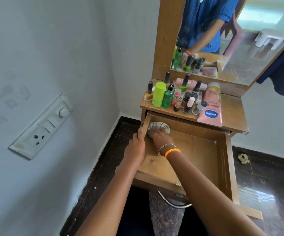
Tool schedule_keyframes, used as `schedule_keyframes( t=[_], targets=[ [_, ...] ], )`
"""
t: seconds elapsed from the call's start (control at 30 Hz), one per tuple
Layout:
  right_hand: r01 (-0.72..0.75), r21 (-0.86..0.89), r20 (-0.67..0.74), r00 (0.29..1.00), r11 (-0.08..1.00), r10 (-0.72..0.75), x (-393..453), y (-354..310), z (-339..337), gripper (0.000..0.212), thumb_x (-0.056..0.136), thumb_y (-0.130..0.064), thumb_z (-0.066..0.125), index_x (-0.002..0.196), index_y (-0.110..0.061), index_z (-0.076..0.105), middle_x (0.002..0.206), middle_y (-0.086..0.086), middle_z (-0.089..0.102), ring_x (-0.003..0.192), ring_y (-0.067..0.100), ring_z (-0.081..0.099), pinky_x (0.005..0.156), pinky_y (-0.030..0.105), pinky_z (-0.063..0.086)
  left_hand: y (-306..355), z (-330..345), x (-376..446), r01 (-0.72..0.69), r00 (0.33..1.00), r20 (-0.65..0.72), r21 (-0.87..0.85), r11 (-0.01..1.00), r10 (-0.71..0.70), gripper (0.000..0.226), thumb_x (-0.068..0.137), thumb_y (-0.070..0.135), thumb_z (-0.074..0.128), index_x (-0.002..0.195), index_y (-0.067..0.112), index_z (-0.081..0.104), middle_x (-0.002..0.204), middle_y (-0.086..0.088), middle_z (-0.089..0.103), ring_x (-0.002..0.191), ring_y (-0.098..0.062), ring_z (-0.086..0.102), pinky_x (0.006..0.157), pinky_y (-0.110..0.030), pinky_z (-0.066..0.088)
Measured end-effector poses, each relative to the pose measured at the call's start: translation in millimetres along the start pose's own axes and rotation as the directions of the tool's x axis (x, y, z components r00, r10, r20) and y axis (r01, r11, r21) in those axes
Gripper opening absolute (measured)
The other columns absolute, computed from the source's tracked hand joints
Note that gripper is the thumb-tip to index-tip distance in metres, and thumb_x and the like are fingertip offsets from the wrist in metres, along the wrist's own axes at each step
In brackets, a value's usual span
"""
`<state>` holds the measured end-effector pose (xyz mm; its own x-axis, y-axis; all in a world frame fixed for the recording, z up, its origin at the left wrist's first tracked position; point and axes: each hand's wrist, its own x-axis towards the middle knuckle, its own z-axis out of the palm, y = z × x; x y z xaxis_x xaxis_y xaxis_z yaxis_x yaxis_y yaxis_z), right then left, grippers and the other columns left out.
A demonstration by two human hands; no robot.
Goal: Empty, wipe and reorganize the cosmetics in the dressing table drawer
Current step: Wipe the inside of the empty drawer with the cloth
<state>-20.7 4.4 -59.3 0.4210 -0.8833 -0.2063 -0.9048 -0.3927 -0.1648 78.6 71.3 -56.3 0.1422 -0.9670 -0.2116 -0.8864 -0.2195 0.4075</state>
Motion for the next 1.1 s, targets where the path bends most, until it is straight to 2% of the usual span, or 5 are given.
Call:
schedule_keyframes(
  t=[0.47,0.63,0.87,1.0,1.1],
  targets=[
    [-0.369,-0.277,0.025,0.92,0.887,0.391,-75.1,132.3,-14.7,0.04,0.099,-0.016,0.031,0.139,-0.02,0.033,0.145,0.007,0.036,0.135,0.031,0.034,0.088,0.048,0.051,-2.2,6.0,1.8,-0.006,0.999,-0.049,-0.005,1.0,0.005,0.083,0.089,0.009,0.055,0.148,0.012,-0.003,0.148,-0.017,0.024,0.124,-0.03,0.043,0.095,-0.038,0.047],
    [-0.186,-0.584,0.05,0.963,0.79,0.263,-63.1,94.0,-41.9,0.029,0.094,-0.008,0.042,0.114,-0.012,0.062,0.119,0.009,0.064,0.117,0.029,0.055,0.093,0.037,0.046,23.3,2.5,-19.3,-0.06,0.991,-0.113,0.065,0.996,0.067,0.085,0.091,0.03,0.054,0.149,0.011,-0.006,0.154,-0.012,0.006,0.14,-0.032,0.017,0.113,-0.043,0.024],
    [-0.223,-0.754,0.096,0.893,0.618,0.44,-72.4,126.0,2.8,0.044,0.097,-0.007,0.035,0.141,-0.003,0.03,0.142,0.012,0.041,0.127,0.025,0.042,0.096,0.031,0.043,50.3,15.4,-49.6,-0.244,0.967,-0.036,0.161,0.956,0.253,0.063,0.093,0.039,0.046,0.147,0.022,0.017,0.15,-0.001,0.019,0.139,-0.025,0.016,0.115,-0.041,0.016],
    [-0.103,-0.688,0.345,0.824,0.718,0.449,-118.3,97.3,18.5,0.055,0.097,-0.02,0.038,0.145,0.0,0.02,0.154,0.016,0.021,0.141,0.033,0.024,0.085,0.033,0.049,46.5,15.0,-45.3,-0.197,0.98,0.034,0.08,0.977,0.195,0.054,0.094,0.039,0.043,0.143,0.023,0.027,0.146,0.002,0.03,0.139,-0.024,0.014,0.113,-0.041,0.013],
    [0.047,-0.656,0.492,0.783,0.753,0.38,-133.1,91.6,-2.1,0.05,0.099,-0.024,0.033,0.144,-0.006,0.025,0.153,0.015,0.023,0.142,0.032,0.019,0.112,0.044,0.028,48.3,17.9,-46.6,-0.229,0.972,0.078,0.077,0.97,0.223,0.048,0.095,0.039,0.042,0.14,0.024,0.033,0.144,0.006,0.034,0.138,-0.021,0.014,0.112,-0.039,0.019]
  ],
)
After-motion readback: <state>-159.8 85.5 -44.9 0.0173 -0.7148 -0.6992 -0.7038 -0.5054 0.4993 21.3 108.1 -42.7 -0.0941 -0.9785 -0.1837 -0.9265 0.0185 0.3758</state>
